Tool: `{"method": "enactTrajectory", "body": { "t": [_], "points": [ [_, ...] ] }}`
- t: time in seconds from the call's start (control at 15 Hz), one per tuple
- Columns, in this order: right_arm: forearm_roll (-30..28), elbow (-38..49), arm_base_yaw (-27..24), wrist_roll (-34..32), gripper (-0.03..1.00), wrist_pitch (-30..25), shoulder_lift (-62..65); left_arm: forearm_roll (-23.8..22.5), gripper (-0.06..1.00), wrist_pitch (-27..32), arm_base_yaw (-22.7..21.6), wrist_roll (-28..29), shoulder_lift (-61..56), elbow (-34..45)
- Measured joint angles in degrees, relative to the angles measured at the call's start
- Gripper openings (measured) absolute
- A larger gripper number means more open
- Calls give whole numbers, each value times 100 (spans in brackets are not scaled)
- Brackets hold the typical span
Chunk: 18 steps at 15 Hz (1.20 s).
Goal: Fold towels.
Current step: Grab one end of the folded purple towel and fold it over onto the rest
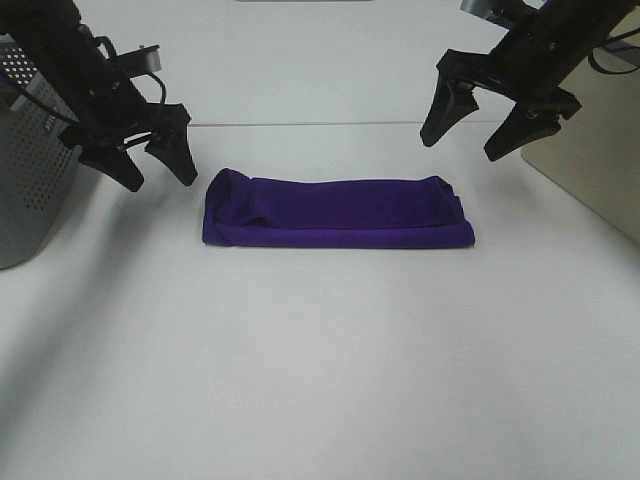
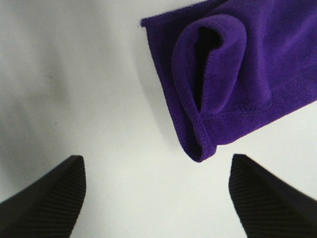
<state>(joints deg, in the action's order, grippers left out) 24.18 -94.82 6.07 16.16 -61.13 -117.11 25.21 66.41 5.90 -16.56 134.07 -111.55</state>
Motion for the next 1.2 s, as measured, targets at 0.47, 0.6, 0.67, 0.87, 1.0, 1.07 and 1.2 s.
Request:
{"method": "enactTrajectory", "body": {
  "t": [0.47, 0.6, 0.67, 0.87, 1.0, 1.07, 1.2],
  "points": [
    [-29, 0, 0, -17, 87, -183, 6, 1192, 73, 115, -613, -705, 779, -11],
    [-34, 0, 0, -17, 87, -235, 6, 1266, 73, 92, -607, -705, 842, -17],
    [-34, 0, 0, -17, 87, -275, 6, 1249, 73, 74, -607, -665, 842, -17],
    [-34, 0, 0, -17, 87, -309, 6, 1249, 74, 29, -510, -332, 865, -29],
    [-29, 0, 0, -17, 87, -390, 6, 1341, 74, 29, -378, -292, 928, -57],
    [-17, 0, 0, -17, 87, -430, 6, 1438, 74, 29, -286, -269, 974, -74],
    [-17, 0, 0, -17, 87, -435, 6, 1765, 74, 11, -74, -246, 1060, -103]
  ]
}}
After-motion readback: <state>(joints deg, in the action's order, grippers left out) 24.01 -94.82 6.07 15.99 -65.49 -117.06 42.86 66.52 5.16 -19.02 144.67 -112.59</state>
